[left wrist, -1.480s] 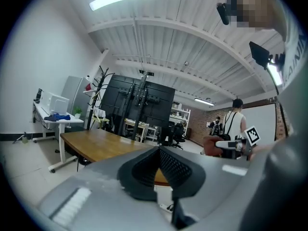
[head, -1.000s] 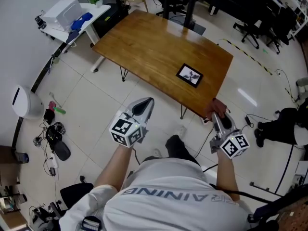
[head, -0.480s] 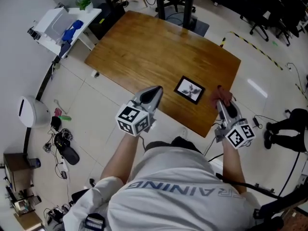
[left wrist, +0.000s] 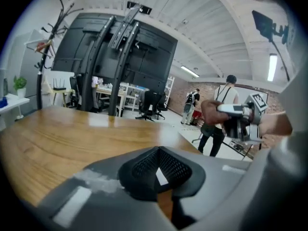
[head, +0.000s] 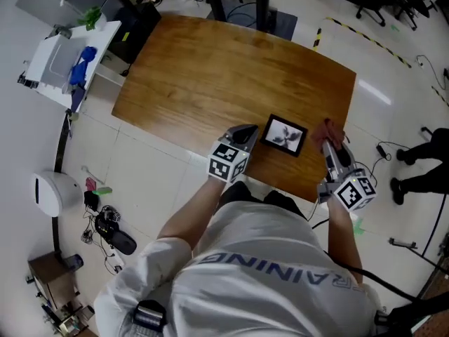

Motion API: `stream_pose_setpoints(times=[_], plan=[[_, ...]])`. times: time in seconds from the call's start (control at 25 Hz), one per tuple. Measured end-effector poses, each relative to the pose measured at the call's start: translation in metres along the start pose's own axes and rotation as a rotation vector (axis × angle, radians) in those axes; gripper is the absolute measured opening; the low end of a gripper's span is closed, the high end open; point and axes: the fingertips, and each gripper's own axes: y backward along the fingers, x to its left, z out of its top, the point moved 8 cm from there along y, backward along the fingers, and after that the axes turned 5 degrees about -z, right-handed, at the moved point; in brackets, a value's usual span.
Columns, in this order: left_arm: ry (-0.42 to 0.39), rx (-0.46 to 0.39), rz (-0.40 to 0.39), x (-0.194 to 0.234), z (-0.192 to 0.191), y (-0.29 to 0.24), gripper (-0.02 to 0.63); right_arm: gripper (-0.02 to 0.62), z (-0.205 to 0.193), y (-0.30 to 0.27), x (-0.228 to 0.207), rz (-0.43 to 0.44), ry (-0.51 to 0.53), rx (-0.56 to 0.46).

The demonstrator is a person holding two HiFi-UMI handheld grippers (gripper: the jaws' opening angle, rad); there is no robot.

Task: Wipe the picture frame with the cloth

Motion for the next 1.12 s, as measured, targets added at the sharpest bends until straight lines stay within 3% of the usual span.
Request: stream_pose_setpoints(times=[0.2, 0.44, 0.76, 1.12], plan=[[-0.014, 0.155, -0.117, 0.018, -0.042, -0.038, 0.006, 0.118, -0.024, -0.015, 0.0, -0.091, -0.068, 0.016], [-0.02, 0.245, -0.208, 0.01, -0.067, -0.053, 0.006, 0.118, -0.053, -0.028, -0.003, -0.135, -0.145, 0.086], [-0.018, 0.283, -0.232, 0.01, -0.077, -0.064, 0.006, 0.118, -0.073, -0.063, -0.004, -0.088, -0.162, 0.179], [-0.049, 0.327, -0.22, 0.006, -0.079, -0.068, 0.006, 0.118, -0.108, -0.115, -0.009, -0.061, -0.289, 0.319]])
